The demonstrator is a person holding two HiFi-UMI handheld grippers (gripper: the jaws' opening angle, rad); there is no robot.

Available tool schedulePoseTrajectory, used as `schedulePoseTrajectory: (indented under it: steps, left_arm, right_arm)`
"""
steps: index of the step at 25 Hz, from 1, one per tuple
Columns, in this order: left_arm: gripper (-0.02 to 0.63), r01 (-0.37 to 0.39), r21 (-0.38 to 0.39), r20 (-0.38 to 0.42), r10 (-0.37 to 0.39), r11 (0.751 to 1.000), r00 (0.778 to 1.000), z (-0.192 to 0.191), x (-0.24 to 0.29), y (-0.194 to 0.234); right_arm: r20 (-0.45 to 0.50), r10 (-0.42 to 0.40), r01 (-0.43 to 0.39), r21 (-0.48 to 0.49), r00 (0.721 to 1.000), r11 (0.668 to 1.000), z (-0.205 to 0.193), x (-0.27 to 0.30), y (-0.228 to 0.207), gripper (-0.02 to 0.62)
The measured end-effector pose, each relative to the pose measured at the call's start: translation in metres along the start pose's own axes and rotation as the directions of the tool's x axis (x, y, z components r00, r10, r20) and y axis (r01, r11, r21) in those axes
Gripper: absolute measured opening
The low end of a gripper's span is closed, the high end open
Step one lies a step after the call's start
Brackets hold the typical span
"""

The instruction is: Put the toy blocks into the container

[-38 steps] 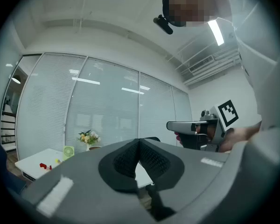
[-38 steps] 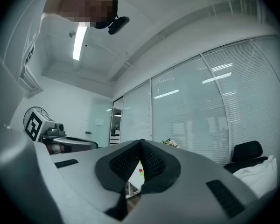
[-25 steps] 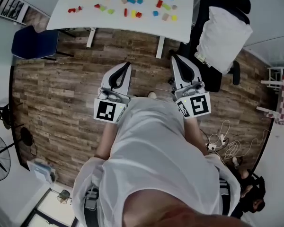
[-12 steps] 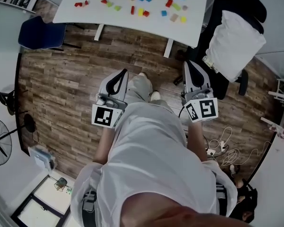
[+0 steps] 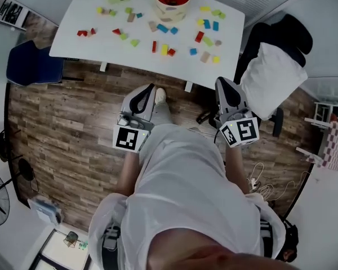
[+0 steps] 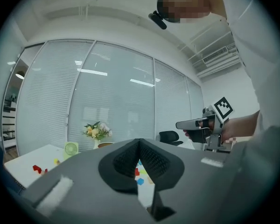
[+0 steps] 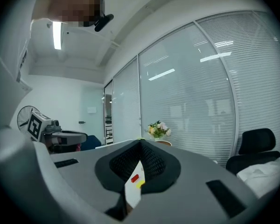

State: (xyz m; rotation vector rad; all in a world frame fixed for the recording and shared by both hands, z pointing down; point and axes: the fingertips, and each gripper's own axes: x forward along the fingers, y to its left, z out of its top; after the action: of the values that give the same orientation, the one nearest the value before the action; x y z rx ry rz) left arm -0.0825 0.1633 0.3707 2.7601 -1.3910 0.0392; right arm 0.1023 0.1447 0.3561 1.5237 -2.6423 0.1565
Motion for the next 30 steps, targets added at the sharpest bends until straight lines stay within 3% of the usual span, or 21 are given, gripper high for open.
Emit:
schedulePoseTrajectory:
  steps: [7, 11, 14, 15, 17, 19, 20, 21, 23, 25, 27, 30]
  left_arm:
    - [-0.002, 0.069, -0.025, 0.042, -0.068, 0.997, 0.997, 0.026, 0.085, 0.084]
    - [-0.002, 0.081, -0.045, 0.043, -0.079, 0.996, 0.996, 0.026, 0.114, 0.106]
    - [-0.002, 0.075, -0.073, 0.011, -0.074, 0.995, 0.997, 0.017, 0.13, 0.114]
    - [-0.002, 0.066, -0.077, -0.002, -0.067, 0.995, 0.998, 0.014, 0.135, 0.118]
    - [-0.002, 0.043, -0.082, -0.023, -0.045, 0.996, 0.999, 0.011, 0.144, 0.123]
    - [-0.002, 0.017, -0.087, -0.047, -0.021, 0.996, 0.999, 0.01, 0.148, 0.124]
    - [-0.002, 0.002, -0.089, -0.065, -0.007, 0.996, 0.998, 0.009, 0.149, 0.124]
    - [-0.002, -0.015, -0.092, -0.087, 0.007, 0.996, 0.996, 0.007, 0.149, 0.124]
    - [-0.002, -0.051, -0.098, -0.138, 0.037, 0.994, 0.99, -0.002, 0.15, 0.122]
    - [-0.002, -0.085, -0.099, -0.189, 0.065, 0.991, 0.98, -0.015, 0.155, 0.12]
    - [-0.002, -0.111, -0.093, -0.239, 0.086, 0.989, 0.967, -0.026, 0.158, 0.116]
    - [-0.002, -0.137, -0.084, -0.301, 0.106, 0.987, 0.948, -0.035, 0.156, 0.113]
  right_arm:
    - [-0.073, -0.049, 0.047, -0.023, 0.996, 0.999, 0.006, 0.108, -0.053, 0.0]
    - [-0.111, -0.102, 0.097, -0.055, 0.989, 0.994, 0.002, 0.15, -0.097, 0.0]
    - [-0.191, -0.134, 0.116, -0.101, 0.972, 0.988, -0.019, 0.185, -0.137, 0.002]
    - [-0.232, -0.132, 0.105, -0.123, 0.964, 0.987, -0.032, 0.201, -0.152, 0.01]
    - [-0.347, -0.104, 0.04, -0.188, 0.932, 0.981, -0.067, 0.238, -0.184, 0.1]
    - [-0.495, -0.069, -0.09, -0.291, 0.866, 0.952, -0.109, 0.28, -0.218, 0.197]
    - [-0.57, -0.064, -0.175, -0.355, 0.819, 0.918, -0.13, 0.301, -0.236, 0.212]
    - [-0.64, -0.067, -0.271, -0.415, 0.766, 0.869, -0.151, 0.323, -0.254, 0.22]
    - [-0.758, -0.071, -0.48, -0.48, 0.649, 0.734, -0.195, 0.363, -0.284, 0.221]
    - [-0.851, -0.078, -0.672, -0.463, 0.519, 0.578, -0.24, 0.394, -0.307, 0.226]
    - [-0.909, -0.101, -0.792, -0.403, 0.404, 0.458, -0.28, 0.414, -0.325, 0.233]
    - [-0.95, -0.112, -0.87, -0.313, 0.292, 0.382, -0.322, 0.426, -0.339, 0.232]
